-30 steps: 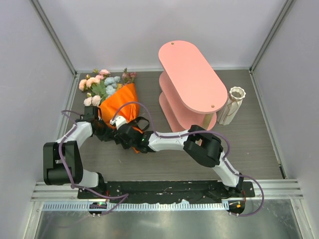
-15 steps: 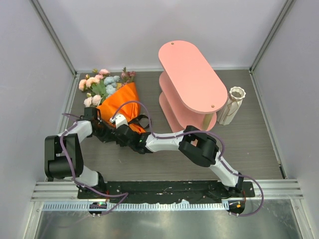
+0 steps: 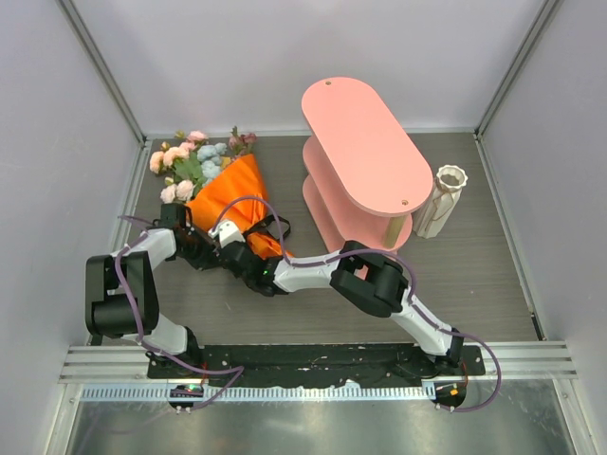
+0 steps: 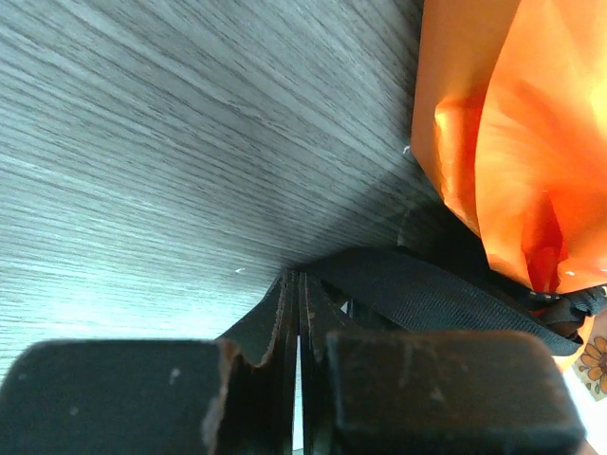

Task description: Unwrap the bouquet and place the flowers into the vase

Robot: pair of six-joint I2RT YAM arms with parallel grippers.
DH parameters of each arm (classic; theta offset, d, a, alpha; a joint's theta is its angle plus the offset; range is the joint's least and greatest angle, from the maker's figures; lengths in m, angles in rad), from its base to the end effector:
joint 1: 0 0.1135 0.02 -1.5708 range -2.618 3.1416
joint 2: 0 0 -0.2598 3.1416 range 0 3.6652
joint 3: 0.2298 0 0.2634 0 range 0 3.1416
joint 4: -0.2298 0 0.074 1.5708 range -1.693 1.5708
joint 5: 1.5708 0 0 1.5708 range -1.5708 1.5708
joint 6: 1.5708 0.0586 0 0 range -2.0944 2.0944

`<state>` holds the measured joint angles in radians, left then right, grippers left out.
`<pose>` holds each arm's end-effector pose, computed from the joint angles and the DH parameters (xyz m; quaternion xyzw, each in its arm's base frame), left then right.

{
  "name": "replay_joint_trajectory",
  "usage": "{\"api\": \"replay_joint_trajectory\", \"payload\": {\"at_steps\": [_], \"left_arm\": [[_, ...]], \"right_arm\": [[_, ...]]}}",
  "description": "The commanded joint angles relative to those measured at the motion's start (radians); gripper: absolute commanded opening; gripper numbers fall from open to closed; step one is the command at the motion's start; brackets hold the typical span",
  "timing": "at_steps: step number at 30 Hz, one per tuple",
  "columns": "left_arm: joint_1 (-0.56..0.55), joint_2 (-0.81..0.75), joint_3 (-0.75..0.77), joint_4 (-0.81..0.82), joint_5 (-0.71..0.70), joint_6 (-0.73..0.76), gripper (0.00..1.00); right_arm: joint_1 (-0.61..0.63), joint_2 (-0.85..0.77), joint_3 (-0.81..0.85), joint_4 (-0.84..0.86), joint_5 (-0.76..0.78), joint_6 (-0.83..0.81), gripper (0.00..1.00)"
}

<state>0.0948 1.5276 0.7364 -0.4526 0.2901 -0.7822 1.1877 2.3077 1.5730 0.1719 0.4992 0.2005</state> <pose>0.2739 0.0092 0.1096 -0.3932 0.8939 -0.1886 0.1036 0.2246 0.4822 0.1116 -0.2970 0.8038 0.1331 0.4981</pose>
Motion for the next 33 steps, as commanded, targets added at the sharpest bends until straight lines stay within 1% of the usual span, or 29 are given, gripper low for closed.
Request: {"api": "replay_joint_trajectory", "payload": {"at_steps": [1,3,5,7,12,13,16,17,19,25,27,30,32,33], "left_arm": [[0.003,0.048,-0.026,-0.009,-0.100,0.020,0.04],[0.003,0.049,-0.029,-0.008,-0.104,0.020,0.04],[0.003,0.052,-0.025,-0.009,-0.103,0.020,0.03],[0.003,0.054,-0.023,-0.011,-0.111,0.020,0.03],[0.003,0.042,-0.028,-0.012,-0.123,0.021,0.03],[0.003,0.040,-0.026,-0.015,-0.124,0.021,0.03],[0.003,0.031,-0.028,-0.017,-0.128,0.024,0.03],[0.003,0.028,-0.028,-0.018,-0.132,0.024,0.03],[0.003,0.019,-0.031,-0.018,-0.134,0.024,0.03],[0.003,0.012,-0.029,-0.021,-0.123,0.038,0.04],[0.003,0.003,-0.025,-0.021,-0.088,0.052,0.07],[0.003,-0.061,-0.023,-0.040,-0.071,0.061,0.13],[0.003,-0.101,-0.014,-0.089,-0.046,0.044,0.13],[0.003,-0.153,-0.011,-0.103,-0.026,0.035,0.14]], "right_arm": [[0.007,-0.034,0.005,0.072,0.067,-0.044,0.20],[0.012,-0.062,-0.001,0.071,0.068,-0.053,0.07],[0.019,-0.089,0.002,0.046,0.058,-0.059,0.01],[0.027,-0.106,0.012,-0.004,0.023,-0.056,0.01],[0.027,-0.185,0.012,-0.075,-0.047,0.010,0.01],[0.027,-0.192,0.012,-0.095,-0.088,0.017,0.01],[0.020,-0.209,0.025,-0.136,-0.145,0.054,0.01],[0.013,-0.217,0.016,-0.138,-0.195,0.068,0.01],[0.009,-0.243,0.001,-0.127,-0.223,0.109,0.01],[-0.020,-0.309,-0.065,-0.069,-0.347,0.168,0.01],[-0.036,-0.333,-0.094,-0.049,-0.399,0.194,0.01],[-0.062,-0.361,-0.145,0.003,-0.430,0.234,0.01],[-0.074,-0.364,-0.162,0.005,-0.429,0.232,0.01],[-0.076,-0.370,-0.166,0.006,-0.429,0.234,0.01]]}}
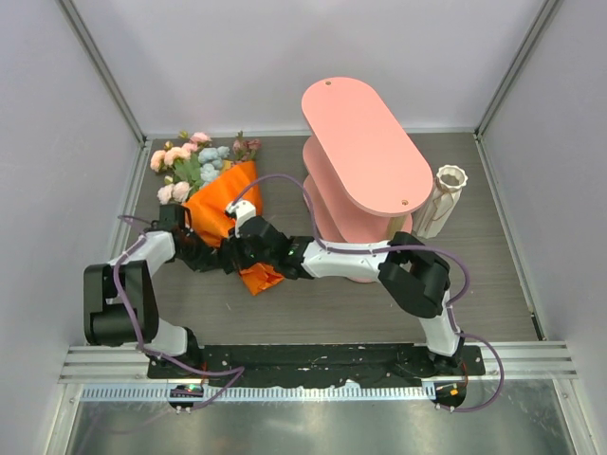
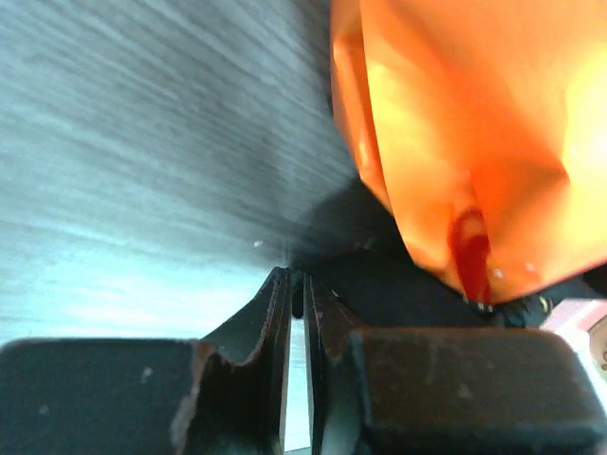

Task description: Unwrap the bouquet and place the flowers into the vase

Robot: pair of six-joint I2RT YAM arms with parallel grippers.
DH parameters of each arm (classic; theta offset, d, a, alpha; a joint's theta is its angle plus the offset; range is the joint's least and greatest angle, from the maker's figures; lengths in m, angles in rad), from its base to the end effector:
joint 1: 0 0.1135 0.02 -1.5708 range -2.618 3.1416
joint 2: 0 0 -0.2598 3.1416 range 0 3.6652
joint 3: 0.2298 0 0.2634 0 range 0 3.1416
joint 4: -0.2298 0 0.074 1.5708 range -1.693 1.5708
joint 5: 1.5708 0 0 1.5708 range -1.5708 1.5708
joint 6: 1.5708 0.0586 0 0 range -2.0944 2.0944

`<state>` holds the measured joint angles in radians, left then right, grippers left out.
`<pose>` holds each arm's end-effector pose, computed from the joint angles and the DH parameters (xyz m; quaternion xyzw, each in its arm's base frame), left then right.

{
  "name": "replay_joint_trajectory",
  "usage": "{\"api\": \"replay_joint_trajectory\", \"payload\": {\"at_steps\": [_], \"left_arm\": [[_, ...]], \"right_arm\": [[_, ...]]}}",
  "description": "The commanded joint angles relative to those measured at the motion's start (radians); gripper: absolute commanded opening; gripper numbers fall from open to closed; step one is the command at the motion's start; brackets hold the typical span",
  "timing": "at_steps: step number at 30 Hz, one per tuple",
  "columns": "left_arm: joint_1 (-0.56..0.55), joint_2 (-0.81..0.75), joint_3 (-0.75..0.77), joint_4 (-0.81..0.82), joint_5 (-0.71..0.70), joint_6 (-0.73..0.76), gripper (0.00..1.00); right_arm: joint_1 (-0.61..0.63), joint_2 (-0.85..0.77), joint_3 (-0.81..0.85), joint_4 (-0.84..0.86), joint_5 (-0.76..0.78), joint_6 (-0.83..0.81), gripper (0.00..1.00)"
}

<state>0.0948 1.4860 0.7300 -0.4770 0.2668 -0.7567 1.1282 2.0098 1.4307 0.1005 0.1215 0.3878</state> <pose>0.2693 0.0101 0.1169 -0.3831 0.8990 -0.1781 0.1150 0.2185 0.4445 0.1977 -0.2792 0.8066 0.3187 0.4121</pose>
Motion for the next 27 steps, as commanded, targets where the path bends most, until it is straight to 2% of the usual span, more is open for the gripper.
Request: {"api": "replay_joint_trajectory", "payload": {"at_steps": [1,7,11,12,13,14,15,17,20,24,27], "left_arm": [[0.003,-0.136,-0.004,-0.100,0.015,-0.001,0.15],[0.002,-0.337,0.019,-0.135,-0.032,-0.062,0.27],[0.003,-0.351,0.060,-0.072,-0.048,-0.065,0.26],[0.003,-0.336,0.066,-0.037,-0.026,-0.078,0.20],[0.005,-0.313,0.068,0.063,0.007,-0.084,0.17],[0.003,-0.228,0.075,0.096,0.056,-0.093,0.12],[0.003,-0.178,0.121,0.101,0.121,-0.095,0.05],[-0.003,-0.043,0.163,0.109,0.146,-0.090,0.00],[-0.004,0.035,0.181,0.166,0.128,-0.089,0.00],[-0.006,0.137,0.219,0.103,0.029,-0.059,0.00],[-0.006,0.203,0.238,0.074,0.009,-0.041,0.00]], "right_arm": [[-0.021,-0.075,-0.029,0.082,-0.054,0.046,0.01],[-0.022,-0.097,-0.056,0.093,-0.054,0.025,0.01],[-0.022,-0.112,-0.078,0.108,-0.060,0.013,0.01],[-0.022,-0.114,-0.079,0.119,-0.062,0.005,0.01],[-0.022,-0.120,-0.085,0.125,-0.065,0.000,0.01],[-0.022,-0.123,-0.088,0.131,-0.069,-0.003,0.01],[-0.022,-0.128,-0.095,0.165,-0.078,-0.004,0.01],[-0.019,-0.143,-0.118,0.208,-0.100,-0.010,0.01],[-0.012,-0.154,-0.142,0.307,-0.091,-0.020,0.01],[0.027,-0.167,-0.159,0.467,0.019,-0.072,0.01],[0.054,-0.169,-0.113,0.507,0.108,-0.131,0.01]]}}
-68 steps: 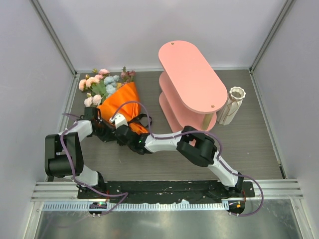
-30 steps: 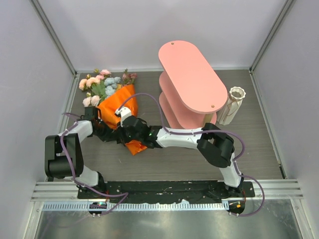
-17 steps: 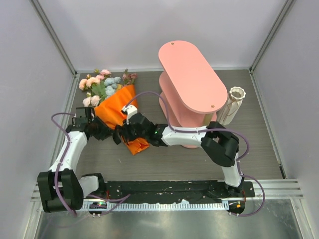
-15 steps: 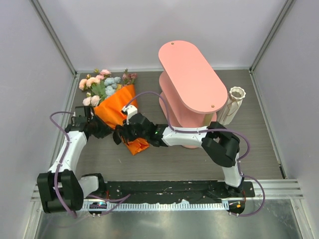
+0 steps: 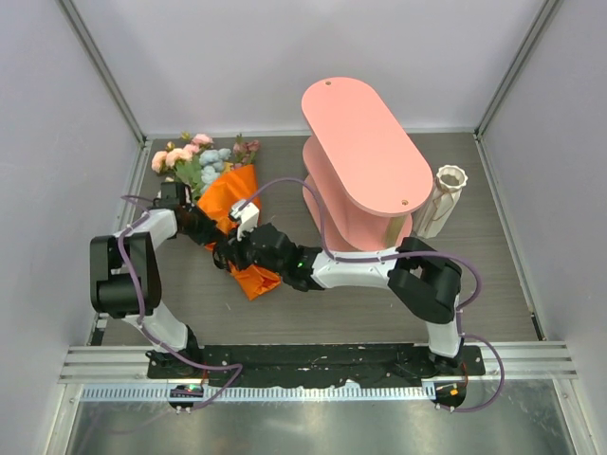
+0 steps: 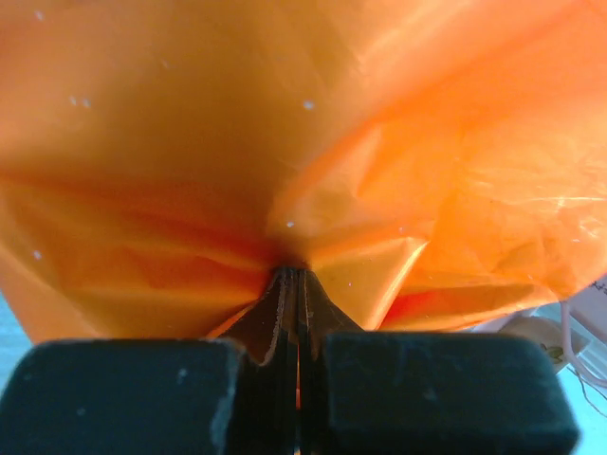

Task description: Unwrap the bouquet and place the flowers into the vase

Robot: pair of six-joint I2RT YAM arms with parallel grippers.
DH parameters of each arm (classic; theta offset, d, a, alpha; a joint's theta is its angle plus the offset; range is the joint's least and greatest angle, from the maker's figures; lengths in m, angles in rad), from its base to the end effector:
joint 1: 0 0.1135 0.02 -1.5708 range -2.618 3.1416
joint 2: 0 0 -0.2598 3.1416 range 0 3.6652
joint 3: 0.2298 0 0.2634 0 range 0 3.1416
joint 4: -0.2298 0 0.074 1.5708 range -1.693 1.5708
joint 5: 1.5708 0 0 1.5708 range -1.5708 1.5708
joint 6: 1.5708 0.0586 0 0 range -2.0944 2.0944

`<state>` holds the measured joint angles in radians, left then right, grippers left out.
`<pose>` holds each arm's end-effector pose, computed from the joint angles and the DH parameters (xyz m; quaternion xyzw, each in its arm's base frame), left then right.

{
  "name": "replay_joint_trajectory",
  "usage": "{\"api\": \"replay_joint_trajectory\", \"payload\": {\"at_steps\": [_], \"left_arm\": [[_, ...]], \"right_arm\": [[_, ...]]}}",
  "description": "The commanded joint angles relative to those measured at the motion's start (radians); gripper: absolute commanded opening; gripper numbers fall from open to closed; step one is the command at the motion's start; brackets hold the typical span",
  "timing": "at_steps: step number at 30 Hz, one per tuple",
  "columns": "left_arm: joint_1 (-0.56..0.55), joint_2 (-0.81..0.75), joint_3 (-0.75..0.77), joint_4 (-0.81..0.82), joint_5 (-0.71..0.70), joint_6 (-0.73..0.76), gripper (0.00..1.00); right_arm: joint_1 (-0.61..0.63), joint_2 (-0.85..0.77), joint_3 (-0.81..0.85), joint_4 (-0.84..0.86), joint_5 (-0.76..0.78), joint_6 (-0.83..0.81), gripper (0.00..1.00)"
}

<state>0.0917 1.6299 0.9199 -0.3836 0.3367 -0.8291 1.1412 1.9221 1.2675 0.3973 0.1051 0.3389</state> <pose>0.3287 0.0108 0.1363 -0.3901 0.8758 -0.2358 0.1587 0.2044 0.4314 0.2152 -0.2793 0.7406 0.3804 0.4783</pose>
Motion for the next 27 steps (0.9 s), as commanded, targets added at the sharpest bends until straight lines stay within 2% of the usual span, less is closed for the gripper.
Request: {"api": "replay_joint_trajectory", "payload": {"at_steps": [1,5,16,21,27], "left_arm": [[-0.001,0.064,0.045,-0.020,-0.074,0.028,0.00],[-0.001,0.065,0.039,-0.026,-0.116,0.042,0.00],[-0.001,0.113,0.042,-0.029,-0.116,0.039,0.00],[-0.001,0.105,0.045,-0.034,-0.131,0.048,0.00],[-0.003,0.081,0.051,-0.054,-0.163,0.077,0.00]], "right_arm": [[0.049,-0.086,0.059,0.215,0.151,-0.103,0.01],[0.054,-0.141,0.092,0.226,0.214,-0.190,0.01],[0.057,-0.328,0.228,0.161,0.176,-0.311,0.01],[0.057,-0.348,0.331,0.089,0.154,-0.334,0.01],[0.063,-0.406,0.357,0.037,0.128,-0.391,0.01]]}}
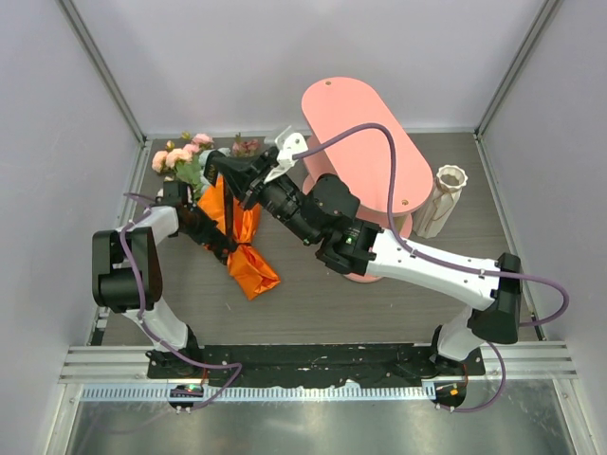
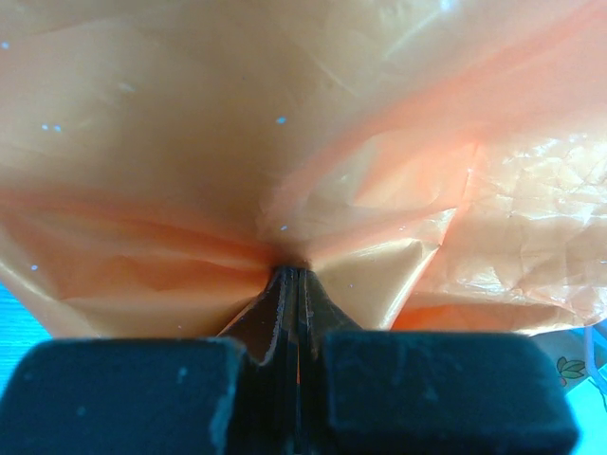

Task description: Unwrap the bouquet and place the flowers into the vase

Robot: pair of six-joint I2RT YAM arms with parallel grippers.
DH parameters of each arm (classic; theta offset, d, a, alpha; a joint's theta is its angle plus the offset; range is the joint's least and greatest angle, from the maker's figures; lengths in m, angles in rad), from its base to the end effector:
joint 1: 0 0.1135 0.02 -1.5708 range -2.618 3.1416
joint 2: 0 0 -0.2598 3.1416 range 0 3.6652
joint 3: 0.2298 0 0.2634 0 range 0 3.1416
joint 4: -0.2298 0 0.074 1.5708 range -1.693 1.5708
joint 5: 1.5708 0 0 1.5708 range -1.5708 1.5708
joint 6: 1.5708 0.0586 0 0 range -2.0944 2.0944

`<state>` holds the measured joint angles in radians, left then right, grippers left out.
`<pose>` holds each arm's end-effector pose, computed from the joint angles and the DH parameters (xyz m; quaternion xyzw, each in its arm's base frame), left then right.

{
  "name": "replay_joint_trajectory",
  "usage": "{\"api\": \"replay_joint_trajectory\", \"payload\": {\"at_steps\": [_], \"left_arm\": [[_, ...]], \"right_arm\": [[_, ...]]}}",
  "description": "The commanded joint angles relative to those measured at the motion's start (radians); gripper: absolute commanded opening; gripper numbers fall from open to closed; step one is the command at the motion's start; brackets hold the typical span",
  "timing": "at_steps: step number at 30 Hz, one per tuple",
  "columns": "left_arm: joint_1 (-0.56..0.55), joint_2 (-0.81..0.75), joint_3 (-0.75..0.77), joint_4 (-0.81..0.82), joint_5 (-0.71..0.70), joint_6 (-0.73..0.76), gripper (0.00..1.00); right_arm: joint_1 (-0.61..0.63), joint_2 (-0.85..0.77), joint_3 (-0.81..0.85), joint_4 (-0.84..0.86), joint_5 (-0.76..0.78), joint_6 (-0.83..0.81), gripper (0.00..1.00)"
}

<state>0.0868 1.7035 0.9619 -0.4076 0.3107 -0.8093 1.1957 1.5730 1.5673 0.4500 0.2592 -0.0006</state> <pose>0.3374 0.0114 0.1236 -0.3893 0.8848 -0.2146 0.1399 0.1588 0.3624 0.4880 -0.2078 0.4991 0.4147 0.7320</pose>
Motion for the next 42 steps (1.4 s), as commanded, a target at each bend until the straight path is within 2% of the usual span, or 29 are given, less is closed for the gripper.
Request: {"api": "replay_joint_trajectory", "payload": {"at_steps": [1,5,6,9,11,12,13,15,16,17,18,19,20,21,23,25,29,31,32,33,34,37,40,42], "left_arm": [[0.004,0.002,0.012,-0.033,-0.137,0.059,0.00],[0.004,-0.043,0.026,-0.049,-0.085,0.070,0.01],[0.002,-0.065,0.020,-0.051,-0.072,0.070,0.11],[0.005,-0.195,0.021,-0.083,-0.047,0.085,0.37],[0.008,-0.278,0.032,-0.126,-0.076,0.097,0.43],[0.008,-0.354,0.050,-0.154,-0.093,0.105,0.51],[0.011,-0.387,0.064,-0.172,-0.141,0.113,0.53],[0.017,-0.459,0.109,-0.232,-0.188,0.145,0.58],[0.022,-0.475,0.122,-0.247,-0.208,0.156,0.59],[0.022,-0.485,0.132,-0.257,-0.220,0.171,0.61],[0.022,-0.499,0.146,-0.266,-0.213,0.176,0.61],[0.022,-0.499,0.149,-0.261,-0.197,0.179,0.61],[0.022,-0.501,0.149,-0.254,-0.147,0.177,0.60],[0.022,-0.496,0.144,-0.232,-0.124,0.173,0.60],[0.022,-0.475,0.140,-0.205,-0.064,0.176,0.59],[0.022,-0.429,0.149,-0.185,0.001,0.180,0.58],[0.022,-0.372,0.161,-0.172,0.041,0.182,0.58],[0.022,-0.360,0.141,-0.113,0.063,0.153,0.57],[0.021,-0.341,0.124,-0.085,0.073,0.139,0.55],[0.018,-0.328,0.118,-0.074,0.094,0.131,0.55],[0.013,-0.314,0.112,-0.063,0.106,0.127,0.53],[0.001,-0.260,0.106,-0.050,0.108,0.130,0.50],[-0.004,-0.222,0.092,-0.030,0.097,0.125,0.40],[-0.010,-0.208,0.087,-0.045,0.099,0.134,0.33]], "right_arm": [[0.008,-0.062,0.057,-0.028,-0.026,-0.053,0.01],[0.007,-0.068,0.076,-0.141,-0.148,0.017,0.01],[0.007,-0.062,0.063,-0.163,-0.244,0.051,0.01],[0.007,0.004,0.016,-0.207,-0.378,0.155,0.01],[0.007,0.047,-0.027,-0.243,-0.504,0.226,0.01],[0.007,0.099,-0.038,-0.247,-0.562,0.246,0.01],[0.007,0.132,-0.044,-0.264,-0.642,0.260,0.01],[0.007,0.226,-0.058,-0.281,-0.708,0.309,0.01],[0.007,0.260,-0.023,-0.331,-0.738,0.300,0.14],[0.008,0.290,0.006,-0.396,-0.718,0.291,0.23],[0.008,0.324,0.037,-0.550,-0.697,0.254,0.28],[0.007,0.366,0.096,-0.615,-0.610,0.231,0.33],[0.005,0.372,0.106,-0.655,-0.557,0.219,0.42],[0.005,0.368,0.109,-0.698,-0.493,0.199,0.48],[-0.002,0.322,0.085,-0.709,-0.372,0.183,0.62],[-0.027,0.282,0.048,-0.715,-0.331,0.172,0.67],[-0.070,0.204,-0.019,-0.734,-0.201,0.160,0.67],[-0.120,0.190,-0.059,-0.697,-0.192,0.189,0.65],[-0.143,0.193,-0.067,-0.679,-0.193,0.203,0.61],[-0.166,0.202,-0.072,-0.650,-0.211,0.212,0.48],[-0.204,0.215,-0.067,-0.643,-0.203,0.227,0.45],[-0.276,0.260,-0.076,-0.585,-0.185,0.226,0.40],[-0.311,0.349,-0.012,-0.563,-0.247,0.183,0.36],[-0.305,0.422,0.054,-0.635,-0.296,0.128,0.33]]}}
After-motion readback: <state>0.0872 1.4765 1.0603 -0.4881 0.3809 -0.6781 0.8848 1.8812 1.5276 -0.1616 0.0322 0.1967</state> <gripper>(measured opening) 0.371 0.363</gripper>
